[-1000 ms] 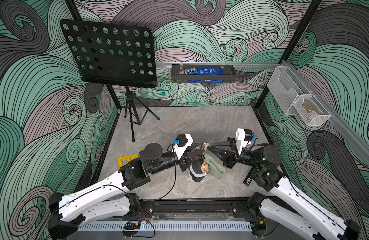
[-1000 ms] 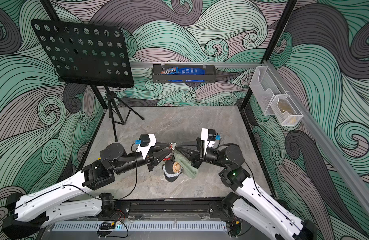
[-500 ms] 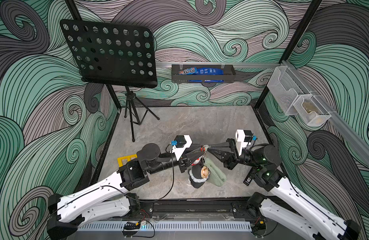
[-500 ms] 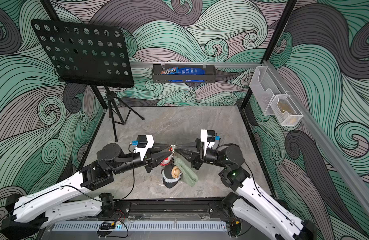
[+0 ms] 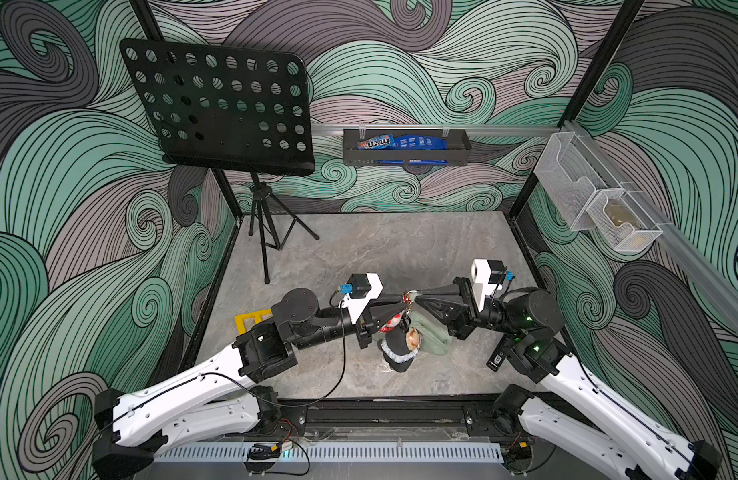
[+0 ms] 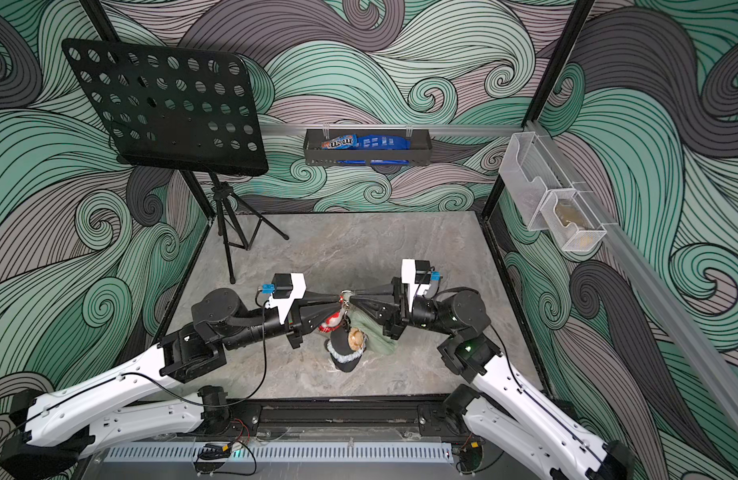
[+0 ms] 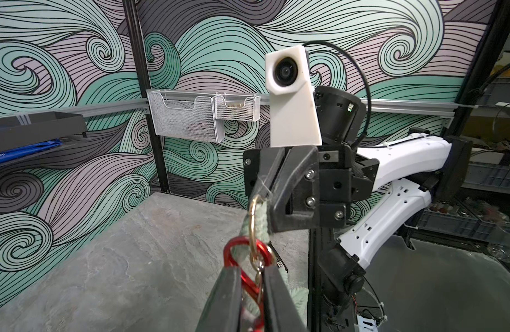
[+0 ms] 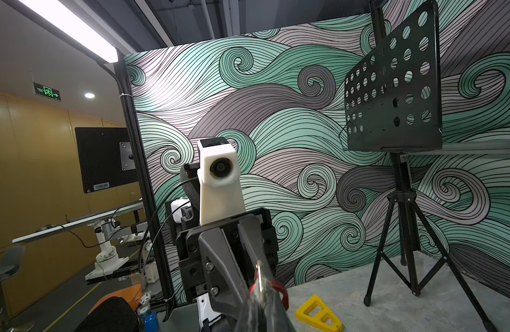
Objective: Remove the decoration from the bag
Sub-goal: Remove the decoration item from the bag.
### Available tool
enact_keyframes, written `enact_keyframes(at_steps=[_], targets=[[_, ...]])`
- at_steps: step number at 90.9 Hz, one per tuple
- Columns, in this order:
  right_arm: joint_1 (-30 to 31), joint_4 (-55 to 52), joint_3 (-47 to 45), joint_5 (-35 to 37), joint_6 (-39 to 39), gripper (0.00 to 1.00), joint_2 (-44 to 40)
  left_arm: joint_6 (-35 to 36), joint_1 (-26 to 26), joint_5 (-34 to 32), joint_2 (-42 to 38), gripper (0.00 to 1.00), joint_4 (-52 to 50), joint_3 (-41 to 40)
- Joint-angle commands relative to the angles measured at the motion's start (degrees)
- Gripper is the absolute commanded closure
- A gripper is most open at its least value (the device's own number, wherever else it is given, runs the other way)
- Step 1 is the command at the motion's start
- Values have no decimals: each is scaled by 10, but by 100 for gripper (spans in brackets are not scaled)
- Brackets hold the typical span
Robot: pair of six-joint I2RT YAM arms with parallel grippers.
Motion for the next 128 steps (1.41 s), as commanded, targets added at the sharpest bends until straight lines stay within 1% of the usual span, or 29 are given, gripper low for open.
enact_keyframes(at_steps=[1, 19, 32, 38, 40, 44, 51, 54, 58, 68, 83, 119, 128], targets=[[-2, 20, 11, -2, 2, 100, -12, -3, -1, 8, -3, 83, 12, 4], [-6, 19, 13, -8, 2, 100, -15, -2, -1, 8, -1, 86, 1, 9], [-7, 21, 15, -28, -1, 100, -13, -4, -1, 6, 4, 88, -8, 20], [-8, 21, 15, -38, -2, 100, -12, -4, -1, 10, 8, 87, -14, 27], [-8, 21, 15, -39, -2, 100, -11, -5, -1, 14, 9, 86, -15, 29], [-10, 21, 16, -41, 0, 100, -11, -4, -1, 19, 10, 77, -17, 29], [-12, 19, 18, -43, 5, 100, -12, -4, 0, 20, 5, 53, -19, 24], [-13, 16, 20, -41, 8, 100, -13, -4, 0, 19, 1, 48, -17, 20], [-15, 13, 19, -40, 8, 100, -16, -4, 1, 18, -4, 46, -15, 16], [-15, 13, 18, -42, 7, 100, -20, -7, 3, 32, -9, 46, -9, 10], [-16, 17, 17, -45, 13, 100, -18, -8, 3, 37, -4, 55, -8, 11], [-15, 24, 15, -36, 31, 100, -17, -13, 3, 38, 17, 54, 5, 15], [-15, 24, 15, -32, 33, 100, -18, -14, 3, 34, 21, 56, 8, 16]])
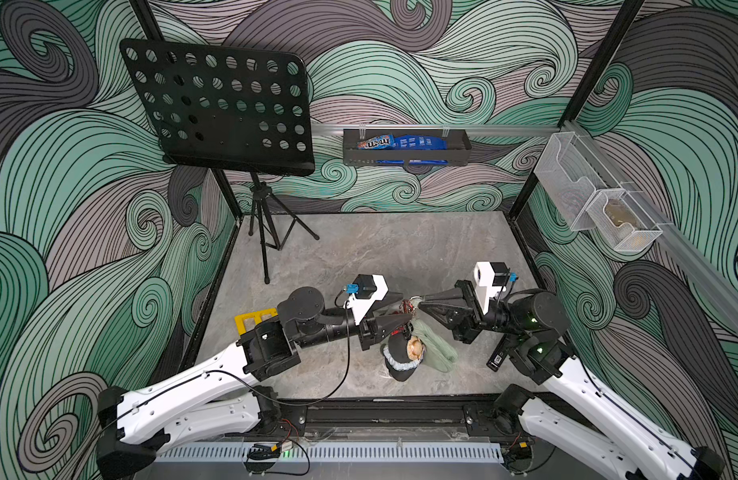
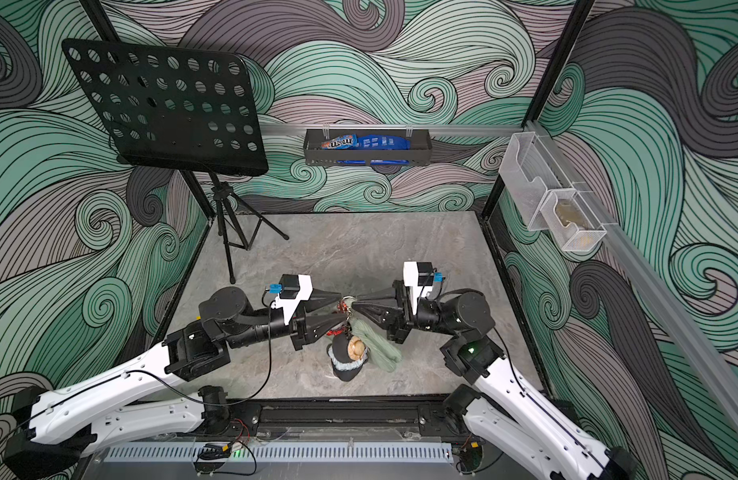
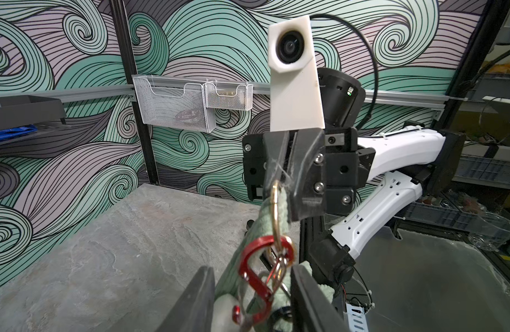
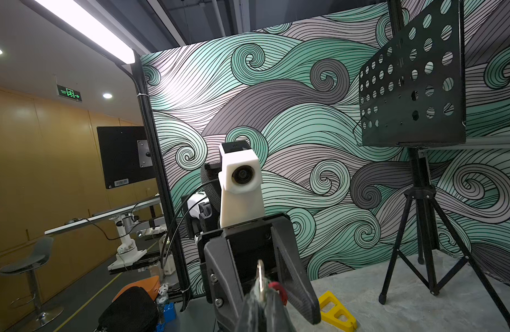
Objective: Remove the decoration from the bag
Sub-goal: Remove the decoration item from the bag.
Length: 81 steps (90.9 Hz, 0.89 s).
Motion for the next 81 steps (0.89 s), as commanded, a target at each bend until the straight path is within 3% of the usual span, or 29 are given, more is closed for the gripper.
enact_keyframes(at_steps=[1, 17, 81], targets=[[-2, 28, 15, 8, 11, 100, -7, -5, 2, 6, 5, 56, 18, 15], [-2, 21, 14, 14, 6, 100, -12, -7, 2, -14, 2, 73, 22, 14], [-2, 3, -4, 9, -48, 100, -36, -38, 2, -41, -16, 99, 20, 11]])
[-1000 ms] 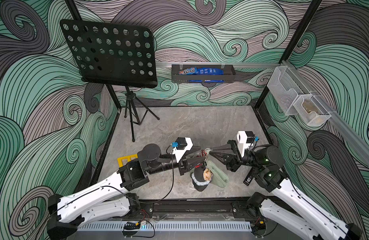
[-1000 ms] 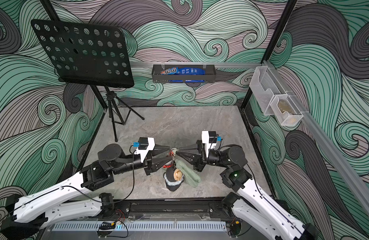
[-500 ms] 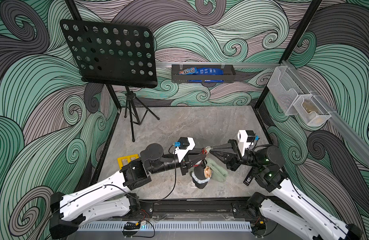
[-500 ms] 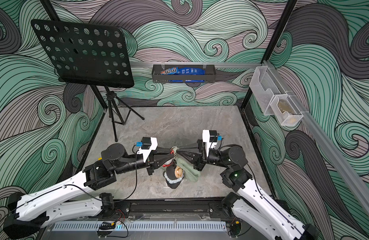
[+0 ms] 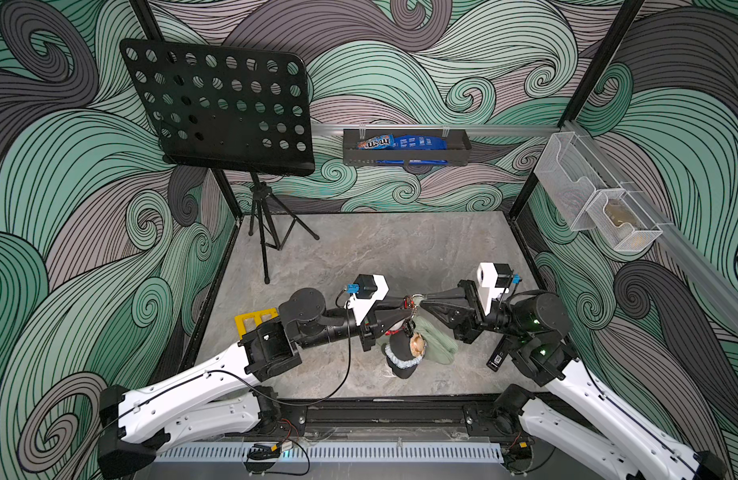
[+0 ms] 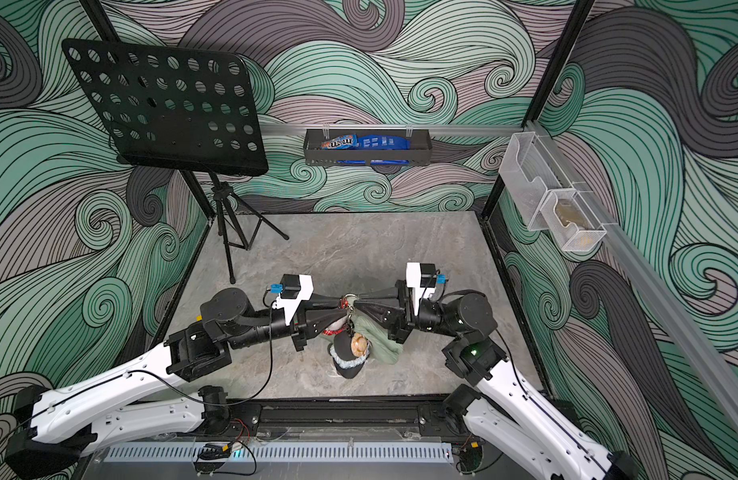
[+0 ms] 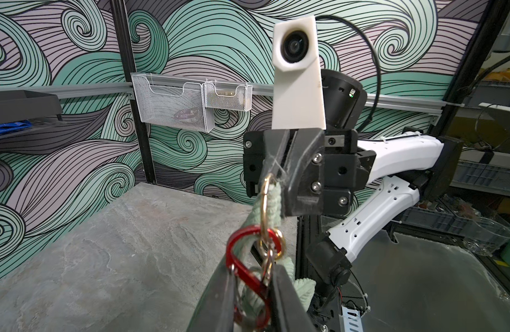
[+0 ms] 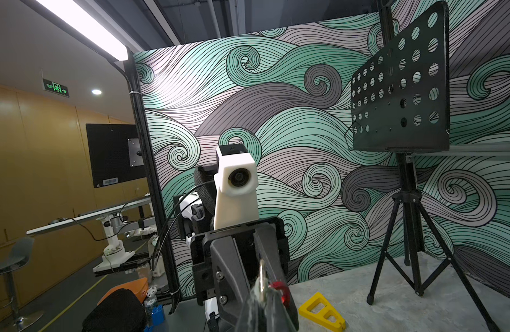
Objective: Remove the decoration from the bag
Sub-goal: Remove the decoration item from the bag.
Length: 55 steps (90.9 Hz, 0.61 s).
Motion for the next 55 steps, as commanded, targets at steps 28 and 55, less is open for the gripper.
enact_keyframes(at_steps=[28, 55], targets=[[0, 29, -12, -28, -38, 100, -22, -46, 3, -30, -1, 100, -11, 35], [0, 19, -2, -21, -32, 100, -13, -37, 3, 1, 1, 67, 9, 28]])
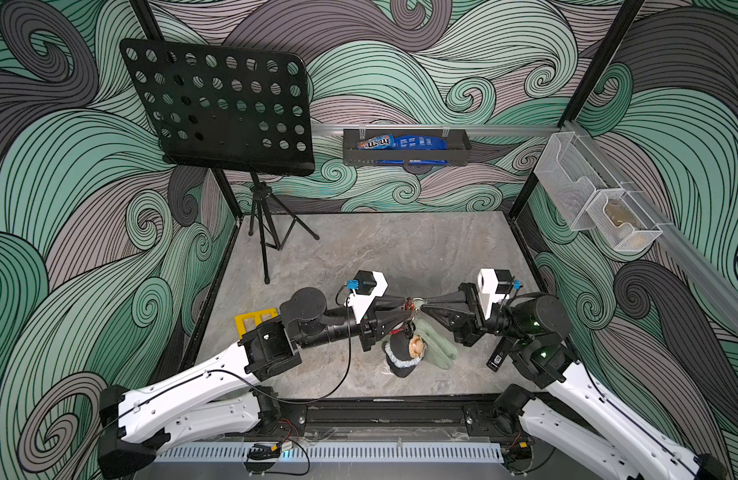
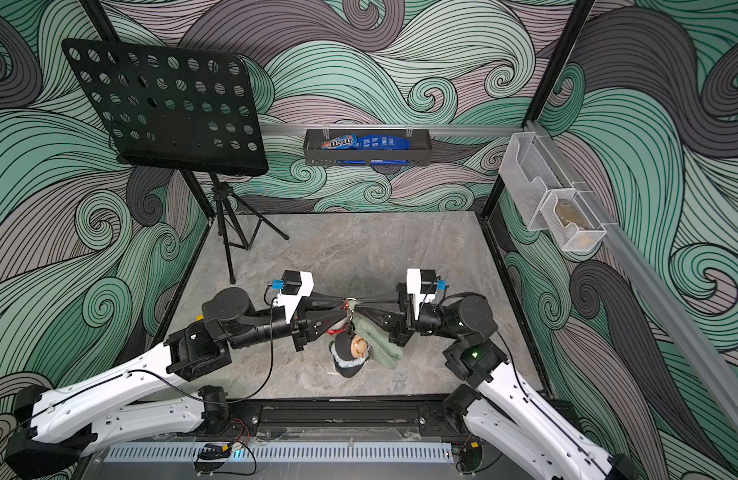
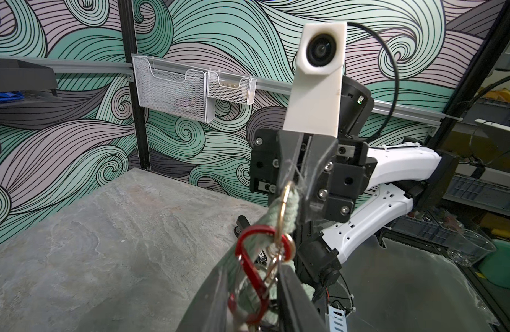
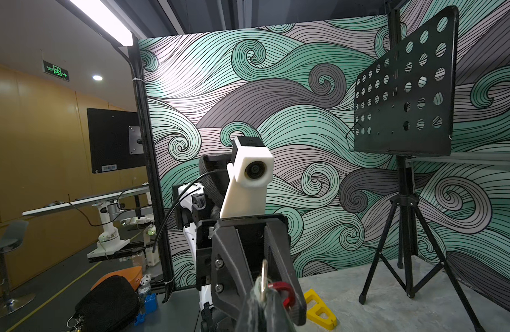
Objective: Remove the decoration from the bag
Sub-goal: Remove the decoration item from the bag.
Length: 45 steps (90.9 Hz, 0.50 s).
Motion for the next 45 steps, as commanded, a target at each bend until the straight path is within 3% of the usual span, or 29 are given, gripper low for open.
enact_keyframes(at_steps=[1, 30, 45], targets=[[0, 21, 11, -10, 2, 100, -5, -2, 3, 2, 0, 67, 22, 27], [0, 23, 17, -14, 11, 100, -2, 5, 3, 21, -1, 67, 28, 27], [-1, 25, 19, -16, 14, 100, -2, 9, 3, 28, -4, 81, 28, 26]])
